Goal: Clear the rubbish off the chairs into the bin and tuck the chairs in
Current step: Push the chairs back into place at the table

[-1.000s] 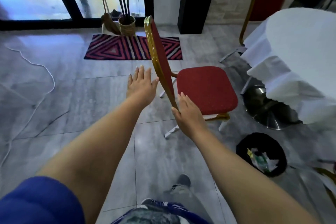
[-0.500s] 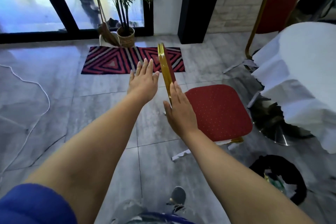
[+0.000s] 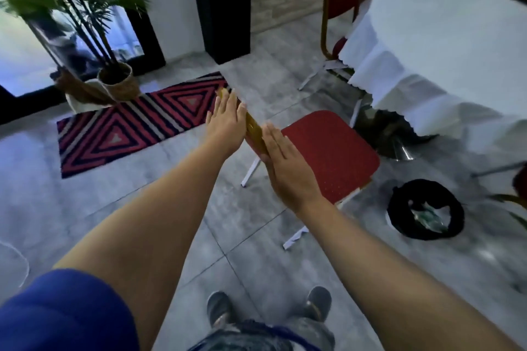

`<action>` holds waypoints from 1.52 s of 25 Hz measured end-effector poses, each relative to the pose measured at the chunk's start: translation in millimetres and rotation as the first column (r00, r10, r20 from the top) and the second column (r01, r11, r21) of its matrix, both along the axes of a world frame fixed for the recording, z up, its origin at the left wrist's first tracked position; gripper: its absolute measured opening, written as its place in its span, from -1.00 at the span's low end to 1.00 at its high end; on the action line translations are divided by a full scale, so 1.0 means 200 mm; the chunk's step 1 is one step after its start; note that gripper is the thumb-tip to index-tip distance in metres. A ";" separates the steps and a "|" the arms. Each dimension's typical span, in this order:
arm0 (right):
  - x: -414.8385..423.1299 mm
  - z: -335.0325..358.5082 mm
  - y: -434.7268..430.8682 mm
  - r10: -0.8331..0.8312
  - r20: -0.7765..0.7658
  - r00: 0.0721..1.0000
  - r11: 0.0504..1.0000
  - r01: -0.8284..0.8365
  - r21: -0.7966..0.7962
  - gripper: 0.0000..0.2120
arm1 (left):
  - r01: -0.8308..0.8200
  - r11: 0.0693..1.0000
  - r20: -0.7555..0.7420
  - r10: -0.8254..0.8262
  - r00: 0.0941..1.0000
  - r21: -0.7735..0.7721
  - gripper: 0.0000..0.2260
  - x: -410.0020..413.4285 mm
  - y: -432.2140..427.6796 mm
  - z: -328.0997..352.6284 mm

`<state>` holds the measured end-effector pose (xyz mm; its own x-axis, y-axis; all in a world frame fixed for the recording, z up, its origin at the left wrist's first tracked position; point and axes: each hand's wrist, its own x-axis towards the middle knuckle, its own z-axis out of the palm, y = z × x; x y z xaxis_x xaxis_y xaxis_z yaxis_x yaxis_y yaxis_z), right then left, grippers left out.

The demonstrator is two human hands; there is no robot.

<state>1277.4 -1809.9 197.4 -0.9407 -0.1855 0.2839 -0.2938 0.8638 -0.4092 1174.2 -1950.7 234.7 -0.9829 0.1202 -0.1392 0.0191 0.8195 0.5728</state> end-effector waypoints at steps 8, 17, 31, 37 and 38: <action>-0.02 -0.05 0.02 -0.046 -0.094 0.995 0.994 0.055 0.098 -0.48 | 0.034 0.988 -0.062 -0.024 0.998 0.153 -0.51 -0.06 0.02 -0.03; -0.12 -0.05 0.12 -0.035 -0.113 0.993 0.987 0.052 0.154 -0.48 | 0.059 0.984 -0.060 -0.049 0.997 0.169 -0.50 -0.19 0.11 -0.03; -0.45 -0.05 0.66 -0.111 -0.088 0.990 0.982 0.123 0.141 -0.49 | 0.111 0.983 -0.035 -0.107 0.994 0.146 -0.49 -0.57 0.68 -0.04; -0.57 -0.04 0.92 -0.131 -0.095 0.987 0.979 0.144 0.142 -0.49 | 0.125 0.982 -0.037 -0.120 0.992 0.143 -0.49 -0.71 0.95 -0.05; -0.59 -0.04 0.95 -0.130 -0.094 0.987 0.979 0.142 0.144 -0.49 | 0.124 0.982 -0.038 -0.120 0.992 0.143 -0.49 -0.73 0.98 -0.05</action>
<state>1159.5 -1619.5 189.3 -0.9342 -0.1040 0.3413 -0.1971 0.9478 -0.2508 1027.4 -1753.9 223.9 -0.9631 0.2559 -0.0830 0.1321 0.7186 0.6828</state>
